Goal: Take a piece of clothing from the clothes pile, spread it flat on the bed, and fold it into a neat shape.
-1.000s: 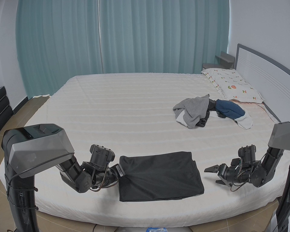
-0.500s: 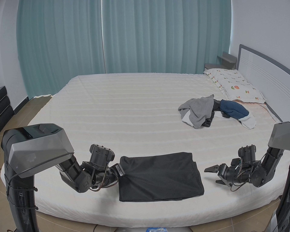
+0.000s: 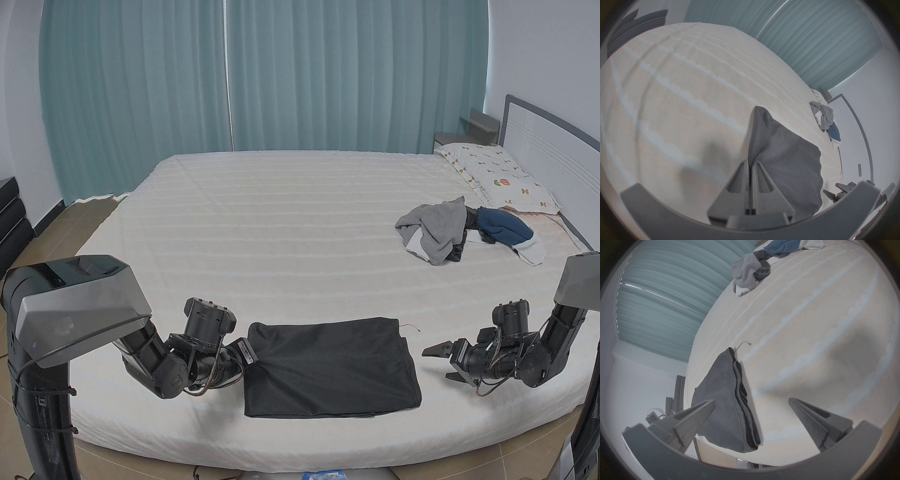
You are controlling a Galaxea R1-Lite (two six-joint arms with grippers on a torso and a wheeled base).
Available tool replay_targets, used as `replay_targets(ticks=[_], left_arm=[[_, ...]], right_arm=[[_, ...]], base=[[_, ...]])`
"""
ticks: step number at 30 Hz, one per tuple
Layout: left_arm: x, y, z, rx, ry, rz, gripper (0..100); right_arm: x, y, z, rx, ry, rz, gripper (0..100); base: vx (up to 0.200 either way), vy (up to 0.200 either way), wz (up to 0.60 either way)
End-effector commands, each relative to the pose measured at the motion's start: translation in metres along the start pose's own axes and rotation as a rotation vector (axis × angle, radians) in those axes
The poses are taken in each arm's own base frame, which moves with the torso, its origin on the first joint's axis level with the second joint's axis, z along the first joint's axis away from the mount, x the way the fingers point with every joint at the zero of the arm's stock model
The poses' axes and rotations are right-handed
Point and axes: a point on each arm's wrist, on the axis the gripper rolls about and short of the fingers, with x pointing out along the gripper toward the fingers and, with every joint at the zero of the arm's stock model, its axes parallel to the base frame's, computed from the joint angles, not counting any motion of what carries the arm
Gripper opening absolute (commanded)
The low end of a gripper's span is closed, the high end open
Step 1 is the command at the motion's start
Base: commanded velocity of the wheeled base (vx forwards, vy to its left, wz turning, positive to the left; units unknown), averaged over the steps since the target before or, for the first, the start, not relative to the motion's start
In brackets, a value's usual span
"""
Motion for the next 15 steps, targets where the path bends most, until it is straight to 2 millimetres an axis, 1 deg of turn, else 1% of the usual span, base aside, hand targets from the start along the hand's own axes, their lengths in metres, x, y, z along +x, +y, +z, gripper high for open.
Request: replay_targets(ticks=[1, 15], left_arm=[[-0.0016, 0.0011, -0.0001, -0.002, 0.001, 0.003, 0], [-0.0036, 0.0024, -0.0005, -0.003, 0.003, 0.007, 0]], right_arm=[[0.0001, 0.0001, -0.0001, -0.001, 0.0, 0.0, 100], [-0.0002, 0.0004, 0.0001, -0.001, -0.001, 0.001, 100]], base=[[0.0, 0.2, 0.0], [0.0, 0.2, 0.0]])
